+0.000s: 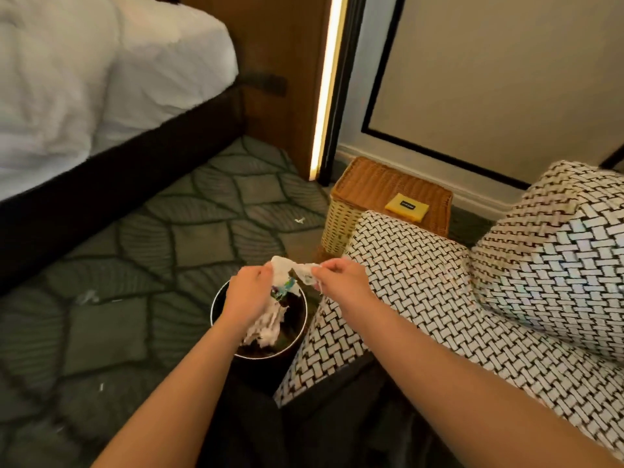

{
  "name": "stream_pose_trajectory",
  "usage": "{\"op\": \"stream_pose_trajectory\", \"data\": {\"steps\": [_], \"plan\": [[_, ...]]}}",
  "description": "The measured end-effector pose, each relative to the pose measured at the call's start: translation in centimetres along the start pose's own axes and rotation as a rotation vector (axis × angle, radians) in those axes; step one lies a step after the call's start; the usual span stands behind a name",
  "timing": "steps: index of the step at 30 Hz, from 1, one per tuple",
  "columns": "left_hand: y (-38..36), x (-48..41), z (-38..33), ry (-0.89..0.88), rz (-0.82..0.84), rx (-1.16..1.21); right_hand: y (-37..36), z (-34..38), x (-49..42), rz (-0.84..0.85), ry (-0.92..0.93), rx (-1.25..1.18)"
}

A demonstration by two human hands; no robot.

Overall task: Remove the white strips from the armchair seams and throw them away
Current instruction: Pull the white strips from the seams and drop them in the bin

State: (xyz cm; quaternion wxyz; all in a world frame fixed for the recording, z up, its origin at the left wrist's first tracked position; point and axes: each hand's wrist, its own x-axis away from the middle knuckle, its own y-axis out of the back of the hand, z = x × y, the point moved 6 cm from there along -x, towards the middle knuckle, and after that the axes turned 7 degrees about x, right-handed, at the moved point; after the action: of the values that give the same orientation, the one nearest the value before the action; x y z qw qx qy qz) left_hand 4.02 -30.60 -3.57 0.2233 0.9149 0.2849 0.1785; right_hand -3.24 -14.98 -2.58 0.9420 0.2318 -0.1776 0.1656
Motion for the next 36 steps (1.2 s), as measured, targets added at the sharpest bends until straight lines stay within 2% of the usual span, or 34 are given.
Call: {"op": "stream_pose_trajectory", "data": {"steps": [8,12,15,19,24,29,36], "plan": [[-0.4,-6.0,8.3,0.23,0.005,-0.199,-7.1,-3.5,-6.0,0.044,-0.148,0.089],[-1.6,-7.7,10.4,0.301,0.095,-0.28,-9.5,-5.2,-7.5,0.096,-0.22,0.075],[-3.2,-8.1,10.8,0.32,0.212,-0.248,-10.4,-6.2,-7.3,0.178,-0.274,0.046],[-3.9,-7.8,10.6,0.317,0.284,-0.245,-9.9,-6.1,-6.9,0.186,-0.284,0.011],[-3.8,-6.6,9.3,0.25,0.266,-0.185,-8.9,-5.0,-6.0,0.195,-0.254,0.033],[-3.8,-4.1,5.3,0.119,0.229,0.025,-5.4,-2.7,-4.2,0.188,-0.203,0.026],[-4.6,1.1,-2.5,-0.043,0.333,0.118,1.4,0.5,-0.5,0.22,-0.065,0.055]]}}
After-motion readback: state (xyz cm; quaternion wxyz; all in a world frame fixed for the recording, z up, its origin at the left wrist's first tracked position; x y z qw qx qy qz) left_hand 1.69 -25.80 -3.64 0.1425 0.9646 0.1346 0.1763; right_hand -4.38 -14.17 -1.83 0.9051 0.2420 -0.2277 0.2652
